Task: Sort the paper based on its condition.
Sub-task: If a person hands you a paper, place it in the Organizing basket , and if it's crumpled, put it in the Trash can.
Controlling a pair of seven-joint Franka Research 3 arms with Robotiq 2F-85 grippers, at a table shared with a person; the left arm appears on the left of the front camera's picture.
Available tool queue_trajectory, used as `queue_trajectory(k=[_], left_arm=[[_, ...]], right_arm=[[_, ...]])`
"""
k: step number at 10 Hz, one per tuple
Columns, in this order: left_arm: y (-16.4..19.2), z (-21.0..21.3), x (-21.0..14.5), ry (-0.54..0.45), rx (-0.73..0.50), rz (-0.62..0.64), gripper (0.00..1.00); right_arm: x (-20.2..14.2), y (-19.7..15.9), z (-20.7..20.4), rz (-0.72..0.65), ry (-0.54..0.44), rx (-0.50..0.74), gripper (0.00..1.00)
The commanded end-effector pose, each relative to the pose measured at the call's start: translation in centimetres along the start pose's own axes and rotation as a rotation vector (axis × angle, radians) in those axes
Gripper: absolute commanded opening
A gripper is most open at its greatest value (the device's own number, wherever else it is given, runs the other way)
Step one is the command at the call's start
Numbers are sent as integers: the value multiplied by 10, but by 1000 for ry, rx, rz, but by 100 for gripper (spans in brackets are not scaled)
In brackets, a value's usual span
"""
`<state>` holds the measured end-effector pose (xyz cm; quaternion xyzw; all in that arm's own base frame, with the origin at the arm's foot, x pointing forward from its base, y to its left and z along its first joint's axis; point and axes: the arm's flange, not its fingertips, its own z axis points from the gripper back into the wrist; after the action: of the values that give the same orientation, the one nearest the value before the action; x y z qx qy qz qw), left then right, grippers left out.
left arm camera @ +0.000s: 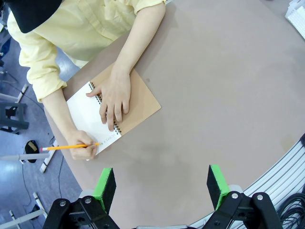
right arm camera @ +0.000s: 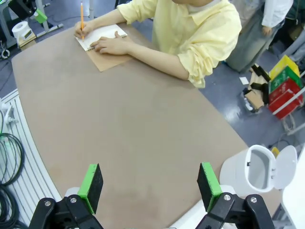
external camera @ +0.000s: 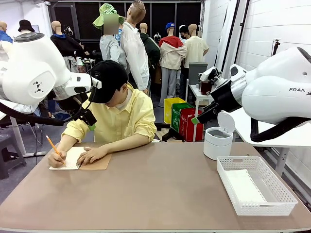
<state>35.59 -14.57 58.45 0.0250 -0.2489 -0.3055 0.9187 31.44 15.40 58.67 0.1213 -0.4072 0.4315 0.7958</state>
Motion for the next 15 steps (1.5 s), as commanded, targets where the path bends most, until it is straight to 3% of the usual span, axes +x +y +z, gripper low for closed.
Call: queue_trajectory(k=[1,15], left_arm=[[1,1,0,-5,0,3,100],[1,1,0,-5,0,3,100]], right_arm=[[0,1,0,2,3,-5,100],[0,1,0,2,3,-5,100]])
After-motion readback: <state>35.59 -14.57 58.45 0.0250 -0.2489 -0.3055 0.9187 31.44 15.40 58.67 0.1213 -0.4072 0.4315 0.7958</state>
